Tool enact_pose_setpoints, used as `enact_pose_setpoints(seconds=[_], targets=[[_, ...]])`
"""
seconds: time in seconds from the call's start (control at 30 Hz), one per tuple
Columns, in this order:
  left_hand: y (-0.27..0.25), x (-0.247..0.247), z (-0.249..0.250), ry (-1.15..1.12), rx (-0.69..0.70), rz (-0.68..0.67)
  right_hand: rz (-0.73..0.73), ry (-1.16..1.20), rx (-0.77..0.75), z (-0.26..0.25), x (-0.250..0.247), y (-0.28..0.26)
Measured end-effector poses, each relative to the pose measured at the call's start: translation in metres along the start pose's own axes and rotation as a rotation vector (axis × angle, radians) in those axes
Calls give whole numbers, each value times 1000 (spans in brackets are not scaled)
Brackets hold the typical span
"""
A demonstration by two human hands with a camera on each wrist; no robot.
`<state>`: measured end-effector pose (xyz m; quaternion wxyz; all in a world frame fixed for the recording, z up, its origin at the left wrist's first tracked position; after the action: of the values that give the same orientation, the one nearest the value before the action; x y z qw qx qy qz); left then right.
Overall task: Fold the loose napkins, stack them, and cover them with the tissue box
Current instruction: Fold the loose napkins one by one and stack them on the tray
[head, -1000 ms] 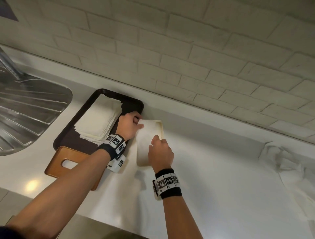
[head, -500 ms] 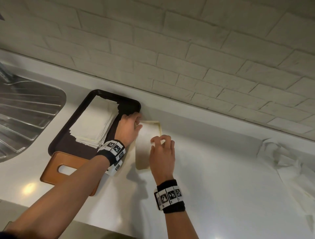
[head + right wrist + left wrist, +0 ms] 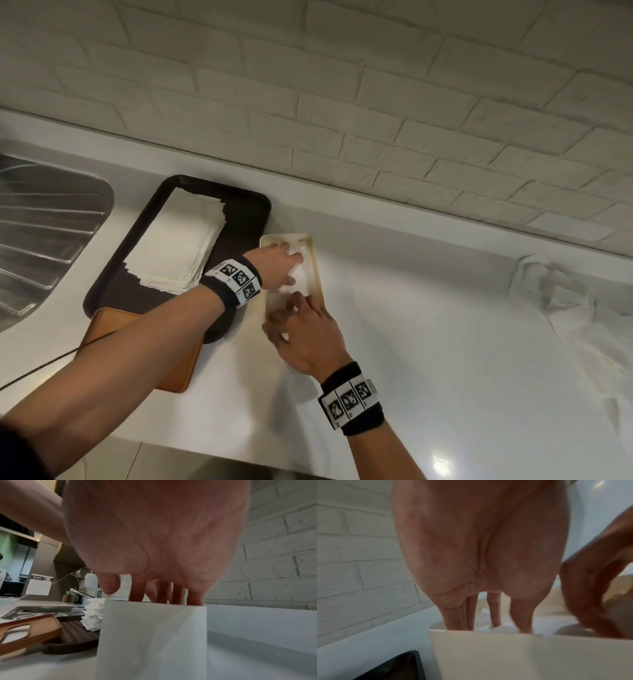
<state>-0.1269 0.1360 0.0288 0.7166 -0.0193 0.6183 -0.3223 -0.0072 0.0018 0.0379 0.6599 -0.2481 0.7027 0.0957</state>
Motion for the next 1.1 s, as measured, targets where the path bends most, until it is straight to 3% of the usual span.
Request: enact_pose_setpoints(seconds=[0.23, 0.43, 0.5, 0.67, 0.8, 0.93, 1.1], targets=[[19, 21, 2, 43, -65, -14, -212, -41, -19, 0, 2, 4], [9, 7, 15, -80, -132, -45, -378, -5, -54, 8, -13, 14], [-3, -3, 24, -132, -139, 23, -263, 43, -30, 21, -24, -4], [-33, -28, 78, -232, -109, 350, 254, 240, 154, 85, -52, -85], [-37, -24, 163, -507, 9, 548, 385, 484, 333, 169, -45, -158], [-22, 6, 263, -852, 94, 616, 510, 643, 445, 257, -30, -232], [9, 55, 371, -1038, 111, 510, 563, 597, 681, 390, 7, -322]])
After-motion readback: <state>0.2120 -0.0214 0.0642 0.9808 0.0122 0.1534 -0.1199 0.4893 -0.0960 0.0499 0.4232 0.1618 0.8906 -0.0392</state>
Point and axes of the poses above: each hand's wrist, its own y-axis towards the middle knuckle, its own x-axis out of the palm, z = x × y, the point moved 4 cm from there along y, towards the middle knuckle, and after that the axes turned 10 degrees about -y, right-handed, at the moved point
